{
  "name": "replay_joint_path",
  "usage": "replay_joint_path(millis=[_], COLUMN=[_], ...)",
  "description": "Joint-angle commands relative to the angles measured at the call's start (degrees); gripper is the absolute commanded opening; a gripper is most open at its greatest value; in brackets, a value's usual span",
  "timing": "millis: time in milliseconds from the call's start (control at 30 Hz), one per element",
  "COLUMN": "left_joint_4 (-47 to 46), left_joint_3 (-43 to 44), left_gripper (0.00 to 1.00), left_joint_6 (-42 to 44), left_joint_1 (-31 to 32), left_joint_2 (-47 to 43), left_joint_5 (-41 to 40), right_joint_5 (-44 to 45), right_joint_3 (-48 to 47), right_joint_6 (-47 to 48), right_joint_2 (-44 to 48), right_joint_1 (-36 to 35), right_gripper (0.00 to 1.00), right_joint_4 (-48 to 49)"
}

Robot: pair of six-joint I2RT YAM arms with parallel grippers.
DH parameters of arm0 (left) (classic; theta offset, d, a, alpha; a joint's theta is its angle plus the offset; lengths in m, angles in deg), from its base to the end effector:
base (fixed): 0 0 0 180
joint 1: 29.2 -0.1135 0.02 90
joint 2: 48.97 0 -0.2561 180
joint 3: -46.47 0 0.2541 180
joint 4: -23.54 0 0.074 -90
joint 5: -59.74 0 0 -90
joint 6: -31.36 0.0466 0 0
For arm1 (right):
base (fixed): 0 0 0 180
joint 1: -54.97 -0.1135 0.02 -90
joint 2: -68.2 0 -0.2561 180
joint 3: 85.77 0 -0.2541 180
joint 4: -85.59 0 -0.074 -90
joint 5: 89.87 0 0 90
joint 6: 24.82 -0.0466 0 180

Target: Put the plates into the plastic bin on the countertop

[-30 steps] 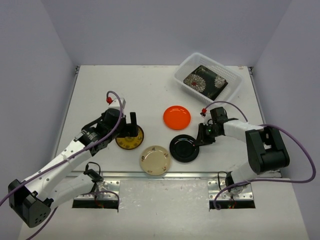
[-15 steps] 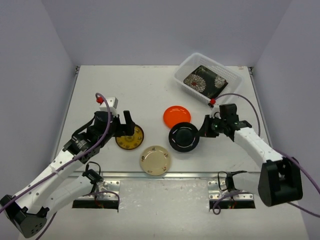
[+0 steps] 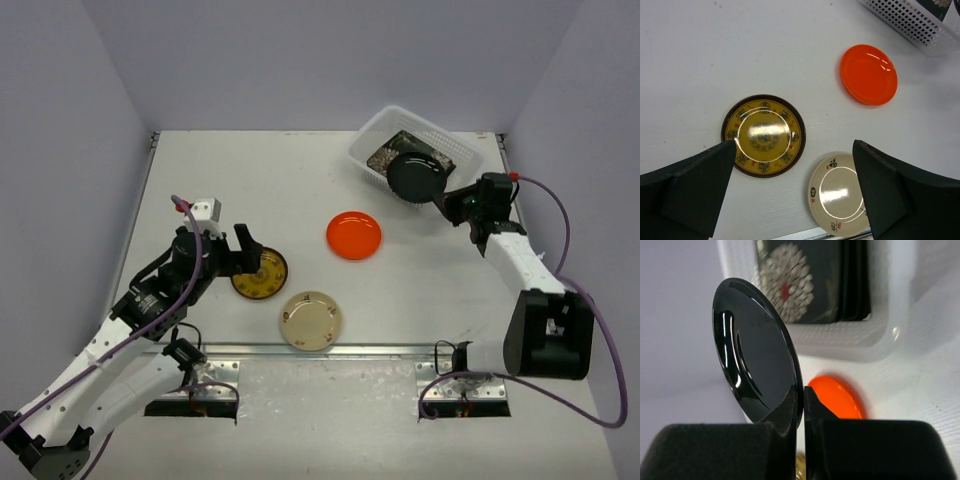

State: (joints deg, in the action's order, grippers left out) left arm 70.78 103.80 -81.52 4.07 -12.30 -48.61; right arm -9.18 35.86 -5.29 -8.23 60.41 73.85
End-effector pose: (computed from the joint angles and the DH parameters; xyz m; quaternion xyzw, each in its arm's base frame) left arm 0.1402 -0.0745 0.3032 -0.0074 0.8440 -0.1245 0.5217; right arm 0.3049 -0.0215 0.2240 0.4983 0.7049 0.3279 0.3838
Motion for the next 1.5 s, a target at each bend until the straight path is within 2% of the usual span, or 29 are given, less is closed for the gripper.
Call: replay_joint_path(millis=[0,33,100,233,433,667,733,800,833,867,900,933,1000,1100,1233,1267,1333,1467], left_joint_4=[-2.7,-2.6,-2.8,-3.0,-3.0,-3.0,-3.1,-3.0,-3.0,-3.0,-2.9,-2.9,-3.0,-3.0,-3.0,-3.0,-2.9,-2.2], left_joint_3=[-0.3,-0.3,-0.3,-0.3,-0.5,-0.6,-0.7,-0.7,-0.7,-0.7,-0.7,-0.7,-0.8,-0.8,-0.8,-0.8,-0.7,-0.3], left_gripper=[1.0,1.0,1.0,1.0,1.0,1.0,1.0,1.0,1.0,1.0,1.0,1.0,1.0,1.0,1.0,1.0,1.0,1.0], left_joint_6=[0.1,0.1,0.3,0.4,0.3,0.2,0.2,0.1,0.1,0.1,0.1,0.0,-0.1,-0.1,-0.1,-0.1,-0.2,-0.7], left_joint_1=[0.2,0.2,0.1,0.1,0.1,0.7,1.2,1.5,1.7,1.9,2.1,2.3,2.7,2.8,2.8,2.8,2.8,2.8], left_joint_2=[-0.9,-0.9,-1.0,-1.1,-2.0,-3.1,-3.4,-3.7,-3.9,-4.0,-4.1,-4.3,-4.6,-4.6,-4.3,-4.2,-4.2,-4.8], left_joint_5=[-0.5,-0.4,0.1,0.5,0.2,0.3,0.2,0.0,-0.2,-0.3,-0.3,-0.5,-0.6,-0.7,-0.7,-0.8,-1.1,-2.8], right_joint_5=[14.3,15.9,24.2,31.9,34.4,35.8,34.6,33.6,32.8,32.1,31.5,30.0,27.7,21.0,14.1,12.8,10.4,4.1], right_joint_3=[-13.1,-15.6,-18.7,-17.8,-15.3,-21.7,-24.0,-24.3,-24.4,-24.6,-25.4,-26.6,-28.3,-29.0,-35.4,-35.1,-33.3,-24.1], right_joint_6=[-16.3,-18.8,-21.6,-22.2,-27.8,-27.1,-26.9,-26.6,-25.7,-24.3,-22.4,-19.6,-15.1,-9.4,-4.6,-1.8,4.3,22.8], right_joint_2=[-8.4,-10.1,-12.7,-14.0,-17.6,-24.3,-27.3,-28.7,-29.3,-29.9,-30.3,-30.6,-30.8,-29.5,-27.5,-25.9,-22.2,-10.4], right_joint_1=[-1.4,-1.5,-3.6,-6.2,-9.0,-9.7,-9.7,-9.5,-9.4,-9.4,-9.3,-9.3,-9.3,-9.5,-9.8,-10.5,-12.4,-18.0], right_gripper=[0.0,0.0,0.0,0.0,0.0,0.01,0.13,0.15,0.22,0.33,0.52,0.77,0.98,0.99,0.99,0.99,0.99,0.99], right_joint_4=[-1.3,-6.3,-10.0,-4.8,3.1,-0.3,-3.0,-2.7,-1.6,-0.6,-0.4,-0.2,0.8,2.5,-12.0,-12.8,-11.9,-4.5])
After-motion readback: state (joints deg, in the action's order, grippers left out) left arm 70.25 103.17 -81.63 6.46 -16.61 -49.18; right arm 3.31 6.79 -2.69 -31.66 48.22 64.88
